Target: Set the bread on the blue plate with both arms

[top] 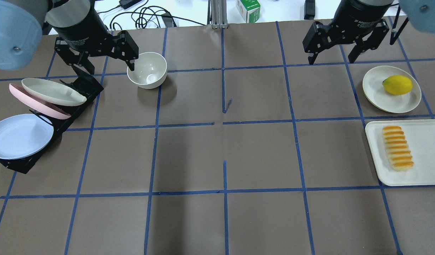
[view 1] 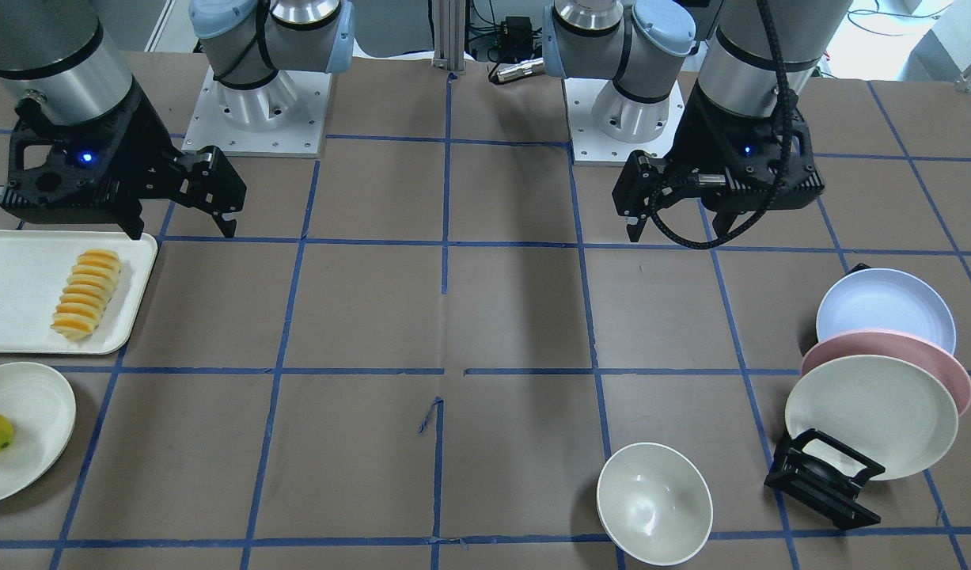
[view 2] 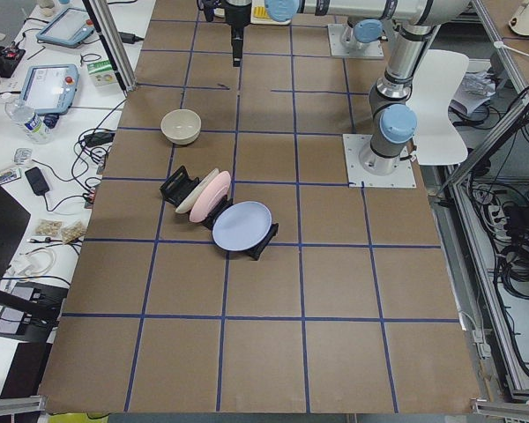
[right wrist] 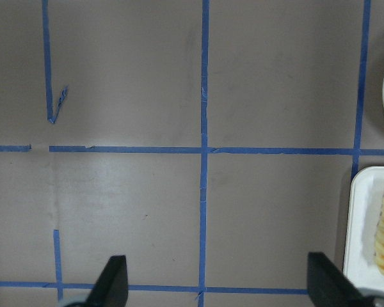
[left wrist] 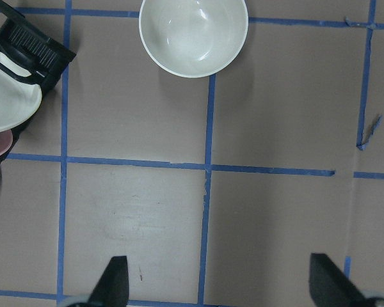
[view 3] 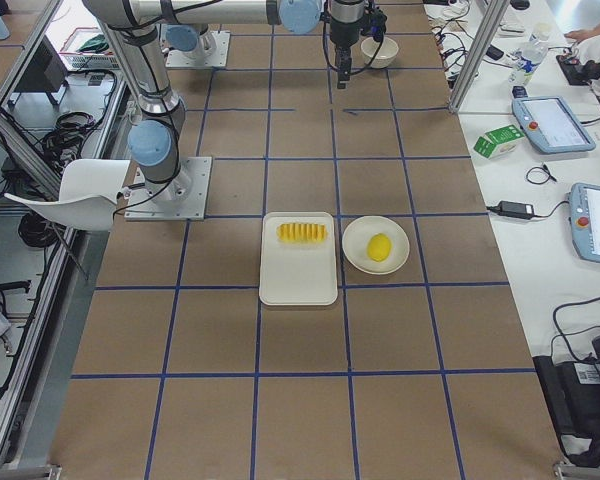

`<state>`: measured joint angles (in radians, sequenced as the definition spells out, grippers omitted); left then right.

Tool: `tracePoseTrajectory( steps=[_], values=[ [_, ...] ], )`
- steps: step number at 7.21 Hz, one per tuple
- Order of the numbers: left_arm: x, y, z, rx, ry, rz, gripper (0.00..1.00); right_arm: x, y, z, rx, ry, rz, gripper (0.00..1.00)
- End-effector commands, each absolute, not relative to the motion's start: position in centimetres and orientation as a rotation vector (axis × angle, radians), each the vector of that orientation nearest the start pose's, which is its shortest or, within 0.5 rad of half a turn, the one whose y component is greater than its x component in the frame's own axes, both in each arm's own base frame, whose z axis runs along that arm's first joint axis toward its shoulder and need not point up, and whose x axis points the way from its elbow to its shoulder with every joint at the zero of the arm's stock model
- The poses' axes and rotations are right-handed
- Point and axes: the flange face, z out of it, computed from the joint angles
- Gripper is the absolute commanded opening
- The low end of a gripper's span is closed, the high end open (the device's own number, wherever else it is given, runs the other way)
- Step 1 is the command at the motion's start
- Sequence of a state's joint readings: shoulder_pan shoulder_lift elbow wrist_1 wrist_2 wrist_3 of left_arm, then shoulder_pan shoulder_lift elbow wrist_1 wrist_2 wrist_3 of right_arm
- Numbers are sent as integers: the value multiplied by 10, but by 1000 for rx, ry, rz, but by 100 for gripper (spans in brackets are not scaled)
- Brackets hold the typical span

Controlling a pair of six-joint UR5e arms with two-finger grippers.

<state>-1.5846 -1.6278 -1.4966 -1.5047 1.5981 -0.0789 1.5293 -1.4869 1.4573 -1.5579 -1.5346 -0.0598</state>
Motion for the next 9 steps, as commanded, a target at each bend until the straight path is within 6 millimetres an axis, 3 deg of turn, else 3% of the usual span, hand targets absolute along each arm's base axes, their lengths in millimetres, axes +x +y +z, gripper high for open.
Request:
tracePoseTrajectory(
  steps=[1,5,7,8,9],
  values=[
    [-138,-523,503,-104,3115,-133,100,115,-535,499,-29,3108,-26,100],
    [-137,-523,502,-107,3116,-128,100,114,-535,496,-45,3117,-17,100],
    [-132,-527,520,-179,3109,-193,100,112,-537,499,-46,3118,-31,100],
    [-113,-528,524,-227,3100,-202,100,112,-536,498,-43,3118,-24,100],
    [-60,-531,535,-379,3077,-221,100,107,-535,491,-45,3123,5,100]
  ],
)
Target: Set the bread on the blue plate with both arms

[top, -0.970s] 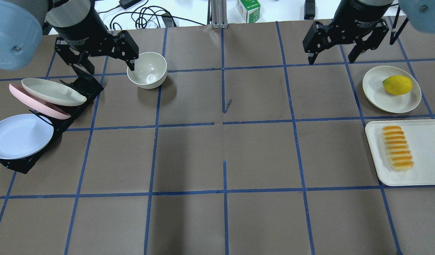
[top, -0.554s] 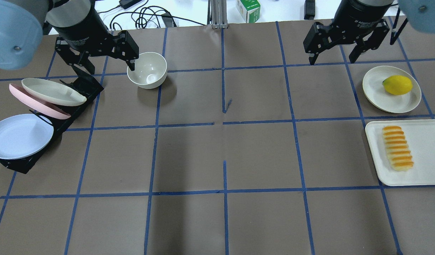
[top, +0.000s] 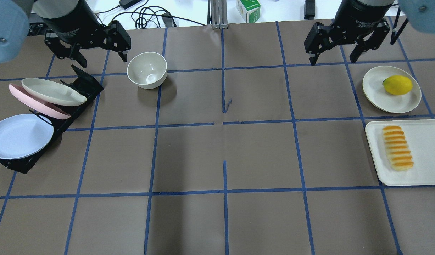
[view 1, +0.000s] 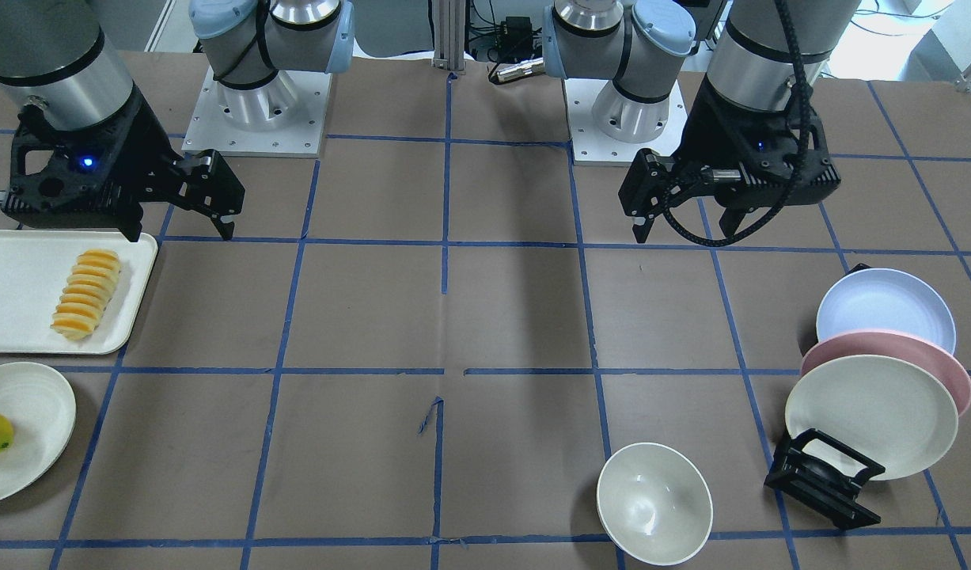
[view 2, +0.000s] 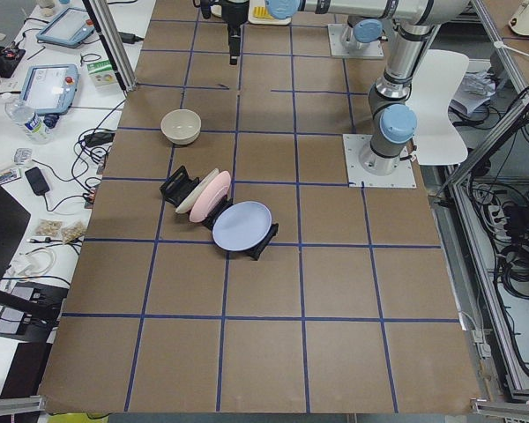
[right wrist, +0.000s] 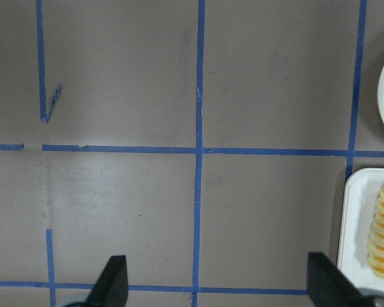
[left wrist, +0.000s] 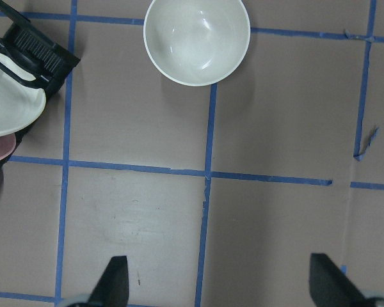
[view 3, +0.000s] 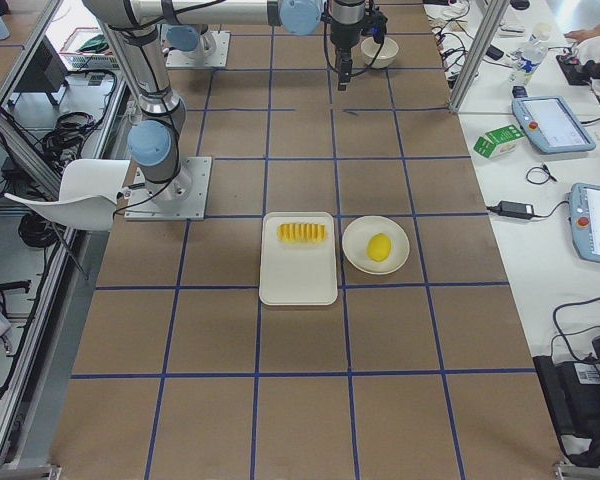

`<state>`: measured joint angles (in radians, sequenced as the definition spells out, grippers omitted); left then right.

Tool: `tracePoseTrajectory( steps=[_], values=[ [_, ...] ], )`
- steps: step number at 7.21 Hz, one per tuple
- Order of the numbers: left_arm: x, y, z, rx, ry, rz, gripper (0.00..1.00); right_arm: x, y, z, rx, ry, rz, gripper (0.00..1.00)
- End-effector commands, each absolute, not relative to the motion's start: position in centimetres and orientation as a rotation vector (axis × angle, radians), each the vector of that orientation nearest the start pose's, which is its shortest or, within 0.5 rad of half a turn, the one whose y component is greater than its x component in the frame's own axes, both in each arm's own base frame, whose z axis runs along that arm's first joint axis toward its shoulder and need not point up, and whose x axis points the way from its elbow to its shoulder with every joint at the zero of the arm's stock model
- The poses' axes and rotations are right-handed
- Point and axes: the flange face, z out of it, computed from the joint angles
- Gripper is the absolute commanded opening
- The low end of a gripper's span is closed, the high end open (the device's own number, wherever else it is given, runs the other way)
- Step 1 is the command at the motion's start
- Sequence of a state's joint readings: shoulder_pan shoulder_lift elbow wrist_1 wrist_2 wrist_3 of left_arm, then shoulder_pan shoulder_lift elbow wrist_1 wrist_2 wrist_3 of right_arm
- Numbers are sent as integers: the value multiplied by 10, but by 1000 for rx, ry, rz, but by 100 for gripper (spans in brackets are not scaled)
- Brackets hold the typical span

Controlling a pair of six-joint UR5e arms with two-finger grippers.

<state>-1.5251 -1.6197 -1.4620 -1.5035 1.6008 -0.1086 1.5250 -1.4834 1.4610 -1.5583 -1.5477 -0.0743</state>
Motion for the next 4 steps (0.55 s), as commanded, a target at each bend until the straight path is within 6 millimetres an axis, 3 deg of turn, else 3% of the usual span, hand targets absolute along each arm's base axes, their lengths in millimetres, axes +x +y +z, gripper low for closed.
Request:
tracePoseTrajectory(
  steps=[1,4],
  values=[
    [-15,-527,541,-505,3053,-211,100,100,-535,489,-79,3130,20,100],
    [101,-516,547,-838,2965,-222,100,83,-535,483,-82,3154,41,100]
  ],
)
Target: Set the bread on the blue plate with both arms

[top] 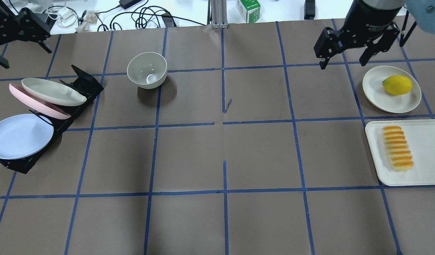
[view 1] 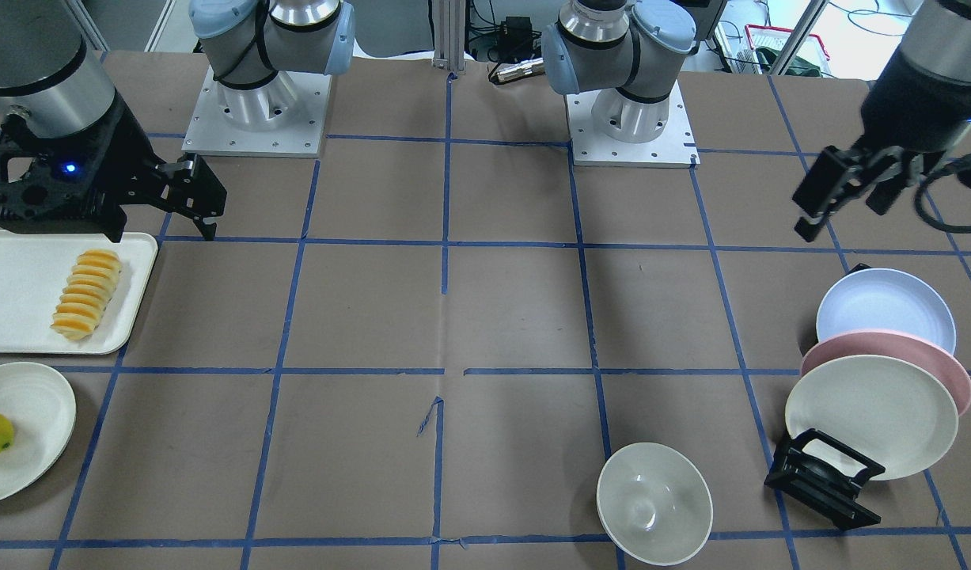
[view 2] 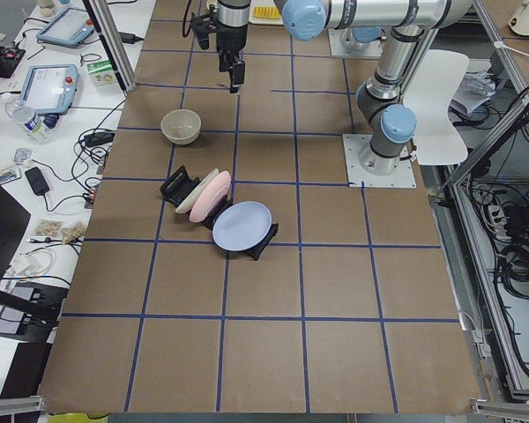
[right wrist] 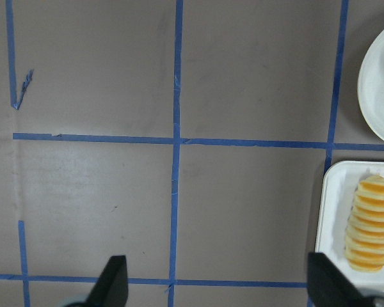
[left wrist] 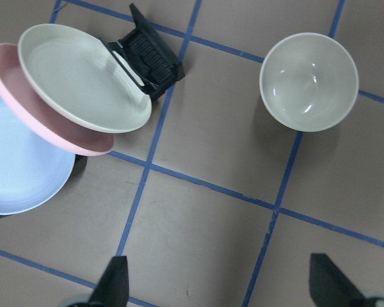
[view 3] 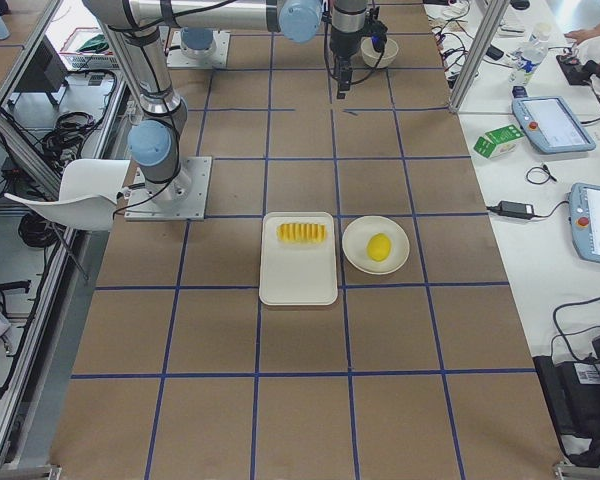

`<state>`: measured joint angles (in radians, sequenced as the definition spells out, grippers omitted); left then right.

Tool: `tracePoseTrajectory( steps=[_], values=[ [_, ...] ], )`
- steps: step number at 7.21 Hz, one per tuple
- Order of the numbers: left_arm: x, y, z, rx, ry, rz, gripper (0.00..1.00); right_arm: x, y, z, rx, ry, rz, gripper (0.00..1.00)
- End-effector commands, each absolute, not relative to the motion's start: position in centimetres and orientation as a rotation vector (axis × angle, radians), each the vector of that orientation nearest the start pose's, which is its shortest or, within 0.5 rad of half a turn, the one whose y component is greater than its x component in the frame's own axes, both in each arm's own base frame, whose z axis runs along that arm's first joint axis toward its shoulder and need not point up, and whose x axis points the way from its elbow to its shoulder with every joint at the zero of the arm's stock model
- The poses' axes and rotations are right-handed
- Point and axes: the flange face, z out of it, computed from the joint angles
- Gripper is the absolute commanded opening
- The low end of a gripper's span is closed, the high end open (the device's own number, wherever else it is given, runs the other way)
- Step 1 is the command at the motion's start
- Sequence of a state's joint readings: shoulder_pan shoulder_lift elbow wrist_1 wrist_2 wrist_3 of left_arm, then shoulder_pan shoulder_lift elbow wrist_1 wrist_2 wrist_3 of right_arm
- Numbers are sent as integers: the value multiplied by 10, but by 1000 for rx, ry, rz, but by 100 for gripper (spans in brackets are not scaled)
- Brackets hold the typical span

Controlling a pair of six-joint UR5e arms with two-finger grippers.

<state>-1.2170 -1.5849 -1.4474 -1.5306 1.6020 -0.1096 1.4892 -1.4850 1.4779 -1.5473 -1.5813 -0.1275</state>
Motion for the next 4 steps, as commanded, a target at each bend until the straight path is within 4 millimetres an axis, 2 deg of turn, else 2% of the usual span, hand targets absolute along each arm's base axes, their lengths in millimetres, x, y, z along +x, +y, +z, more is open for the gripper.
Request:
tracePoseTrajectory(
  steps=[1,2,3,4],
  values=[
    [145,-507,537,-943,2934,-190,100,70,-531,466,-99,3175,96,100],
    [185,-503,523,-971,2924,-150,100,58,-529,450,-88,3169,131,100],
    [225,-490,513,-952,2936,-104,97,28,-529,443,-67,3165,171,100],
    [261,-480,486,-1021,2932,-31,99,-42,-521,417,79,3152,263,100]
  ],
)
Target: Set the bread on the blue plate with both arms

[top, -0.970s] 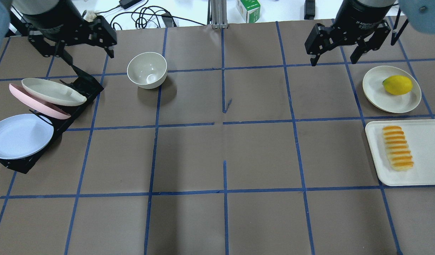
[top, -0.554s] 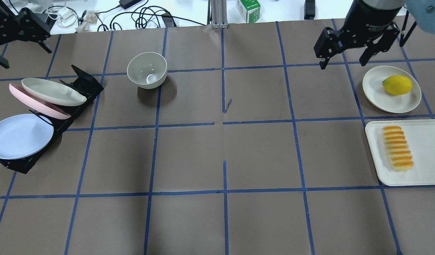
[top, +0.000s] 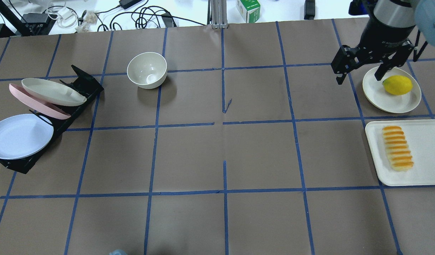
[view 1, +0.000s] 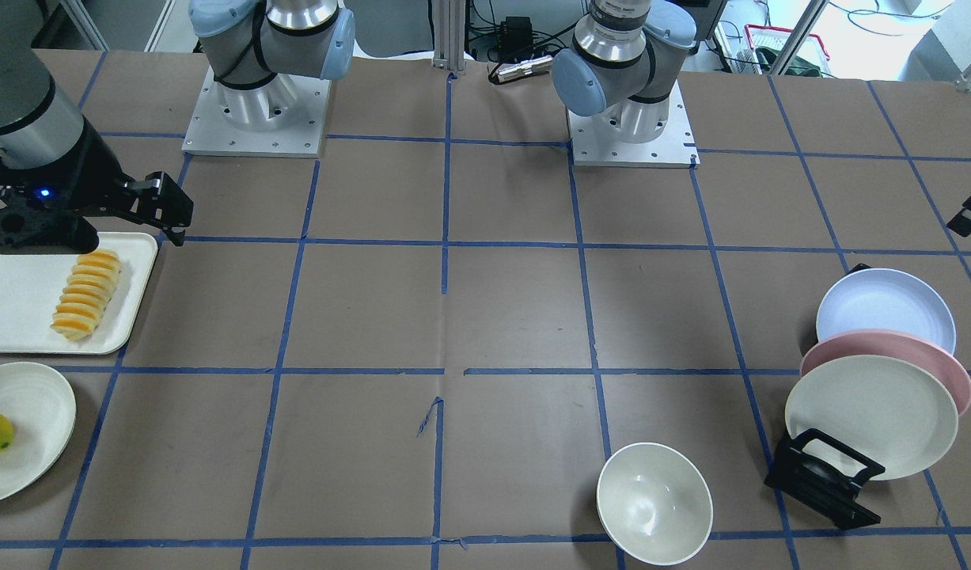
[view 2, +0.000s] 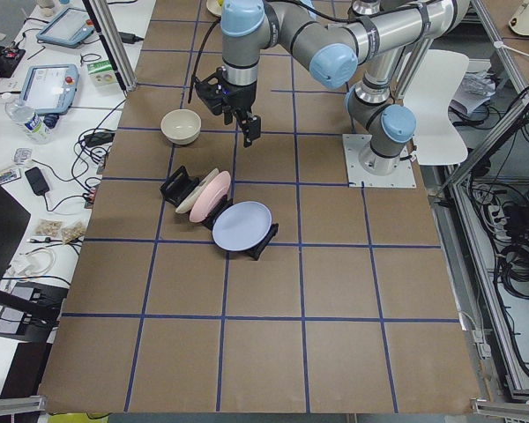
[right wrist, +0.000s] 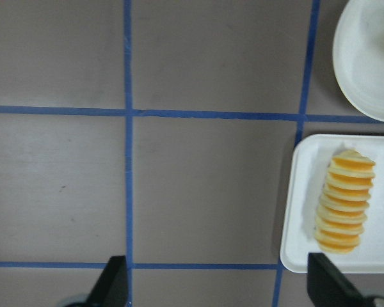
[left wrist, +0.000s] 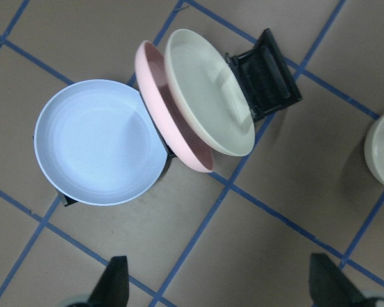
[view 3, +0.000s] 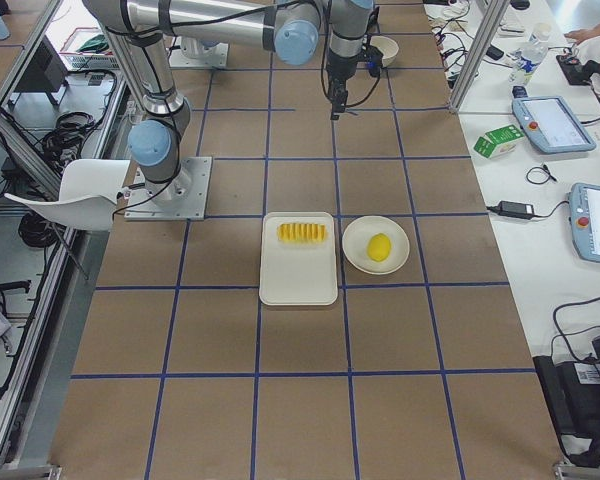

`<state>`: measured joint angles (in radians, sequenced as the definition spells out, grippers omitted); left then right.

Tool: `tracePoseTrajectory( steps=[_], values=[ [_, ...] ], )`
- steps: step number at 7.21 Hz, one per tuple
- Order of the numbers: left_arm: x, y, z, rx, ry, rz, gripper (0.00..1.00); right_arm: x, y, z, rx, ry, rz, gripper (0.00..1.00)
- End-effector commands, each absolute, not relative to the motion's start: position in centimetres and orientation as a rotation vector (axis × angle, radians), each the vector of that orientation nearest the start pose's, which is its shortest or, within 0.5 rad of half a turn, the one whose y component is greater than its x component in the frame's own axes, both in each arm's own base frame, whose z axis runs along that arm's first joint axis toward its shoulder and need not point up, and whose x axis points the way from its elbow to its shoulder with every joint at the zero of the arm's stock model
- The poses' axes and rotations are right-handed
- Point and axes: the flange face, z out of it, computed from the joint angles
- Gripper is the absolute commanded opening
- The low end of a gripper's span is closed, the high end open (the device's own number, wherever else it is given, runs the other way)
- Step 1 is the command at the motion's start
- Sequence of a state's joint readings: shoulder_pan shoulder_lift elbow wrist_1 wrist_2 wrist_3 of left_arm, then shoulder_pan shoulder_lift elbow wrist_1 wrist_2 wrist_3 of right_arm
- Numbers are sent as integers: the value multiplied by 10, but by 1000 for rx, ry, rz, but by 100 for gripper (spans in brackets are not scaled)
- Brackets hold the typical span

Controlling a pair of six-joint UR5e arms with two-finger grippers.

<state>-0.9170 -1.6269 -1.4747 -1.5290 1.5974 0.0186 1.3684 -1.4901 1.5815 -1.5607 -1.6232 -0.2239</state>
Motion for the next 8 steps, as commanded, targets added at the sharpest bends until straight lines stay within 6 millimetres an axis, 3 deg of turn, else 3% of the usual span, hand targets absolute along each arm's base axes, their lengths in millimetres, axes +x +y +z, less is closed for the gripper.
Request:
tracePoseTrajectory(
  steps=[1,2,3,4,5,6,7,8],
  values=[
    [294,-472,452,-1080,2921,15,98,-106,-502,374,80,3104,299,100],
    [329,-468,422,-1023,2925,-31,98,-137,-495,328,42,3135,225,100],
    [357,-471,385,-915,2942,-61,92,-138,-489,284,17,3158,179,100],
    [374,-475,348,-914,2903,-18,90,-137,-475,255,30,3168,155,100],
    [380,-476,313,-918,2902,64,90,-142,-461,232,9,3143,186,100],
    [387,-475,303,-933,2905,72,87,-152,-459,216,33,3136,198,100],
    [388,-477,294,-941,2917,86,87,-162,-469,212,-40,3196,111,100],
    [389,-477,284,-950,2927,107,87,-177,-471,201,-122,3239,137,100]
  ],
)
